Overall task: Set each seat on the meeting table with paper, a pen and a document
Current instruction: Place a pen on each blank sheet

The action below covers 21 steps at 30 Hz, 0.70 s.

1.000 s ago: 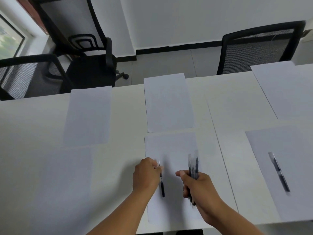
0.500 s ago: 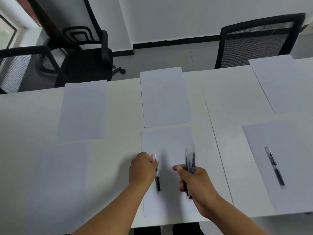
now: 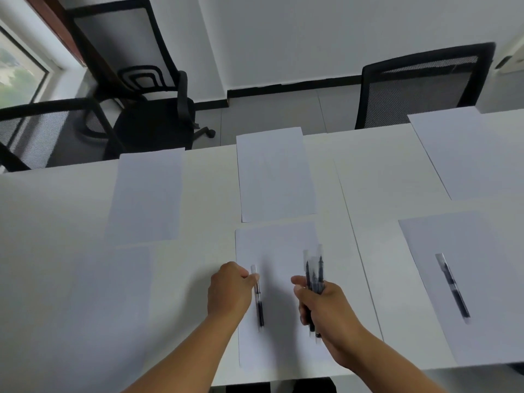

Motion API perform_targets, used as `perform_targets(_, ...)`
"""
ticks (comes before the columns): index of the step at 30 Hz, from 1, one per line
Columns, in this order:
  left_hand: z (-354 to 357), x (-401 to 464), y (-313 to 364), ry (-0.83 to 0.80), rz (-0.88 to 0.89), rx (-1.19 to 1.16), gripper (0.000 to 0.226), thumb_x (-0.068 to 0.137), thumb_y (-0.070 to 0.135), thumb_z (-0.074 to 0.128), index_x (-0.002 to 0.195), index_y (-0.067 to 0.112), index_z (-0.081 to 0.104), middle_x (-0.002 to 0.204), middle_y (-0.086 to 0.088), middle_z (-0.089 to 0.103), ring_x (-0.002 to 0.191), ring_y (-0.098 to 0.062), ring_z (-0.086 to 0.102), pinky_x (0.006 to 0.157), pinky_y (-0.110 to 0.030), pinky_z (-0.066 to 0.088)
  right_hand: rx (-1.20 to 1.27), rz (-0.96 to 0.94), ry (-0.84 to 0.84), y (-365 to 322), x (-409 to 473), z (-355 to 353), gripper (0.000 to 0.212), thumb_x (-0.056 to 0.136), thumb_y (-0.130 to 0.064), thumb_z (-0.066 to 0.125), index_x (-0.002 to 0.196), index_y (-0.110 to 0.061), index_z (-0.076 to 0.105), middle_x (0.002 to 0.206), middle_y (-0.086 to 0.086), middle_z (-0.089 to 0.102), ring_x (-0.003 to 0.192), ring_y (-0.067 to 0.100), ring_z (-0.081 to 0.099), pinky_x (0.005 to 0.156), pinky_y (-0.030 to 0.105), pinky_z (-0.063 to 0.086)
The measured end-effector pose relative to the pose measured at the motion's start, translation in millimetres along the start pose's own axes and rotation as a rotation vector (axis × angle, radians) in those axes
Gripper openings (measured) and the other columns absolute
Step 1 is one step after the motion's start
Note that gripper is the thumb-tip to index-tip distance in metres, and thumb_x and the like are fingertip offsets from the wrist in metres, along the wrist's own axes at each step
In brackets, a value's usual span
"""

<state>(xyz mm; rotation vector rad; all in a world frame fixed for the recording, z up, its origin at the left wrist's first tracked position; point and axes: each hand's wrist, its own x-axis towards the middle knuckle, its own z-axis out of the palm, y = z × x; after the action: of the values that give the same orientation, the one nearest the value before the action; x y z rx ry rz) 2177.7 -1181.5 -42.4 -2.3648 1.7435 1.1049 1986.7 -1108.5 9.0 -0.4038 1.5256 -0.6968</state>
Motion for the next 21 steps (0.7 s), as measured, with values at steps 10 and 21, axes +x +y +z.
perform_targets(10,-69,-59,40,0.135,0.024,-0.253,0.027,0.098,0.03,0.071,0.08,0.01,0.073,0.075,-0.008,0.075,0.08,-0.029,0.073,0.079,-0.044,0.063,0.131,-0.08,-0.22,-48,-30,2,0.022,0.111,-0.022,0.052,0.132,-0.024,0.06,0.08,0.015,0.063,0.064,0.03,0.055,0.06,0.038,0.051)
perform_targets(21,-121,-127,47,0.267,0.054,-0.399,0.026,0.1,0.037,0.073,0.081,0.02,0.075,0.074,0.005,0.077,0.069,-0.007,0.073,0.077,-0.032,0.064,0.009,-0.153,-0.319,-65,-64,43,0.035,0.111,-0.031,0.053,0.116,0.001,0.065,0.078,0.013,0.062,0.062,0.026,0.045,0.058,0.039,0.037)
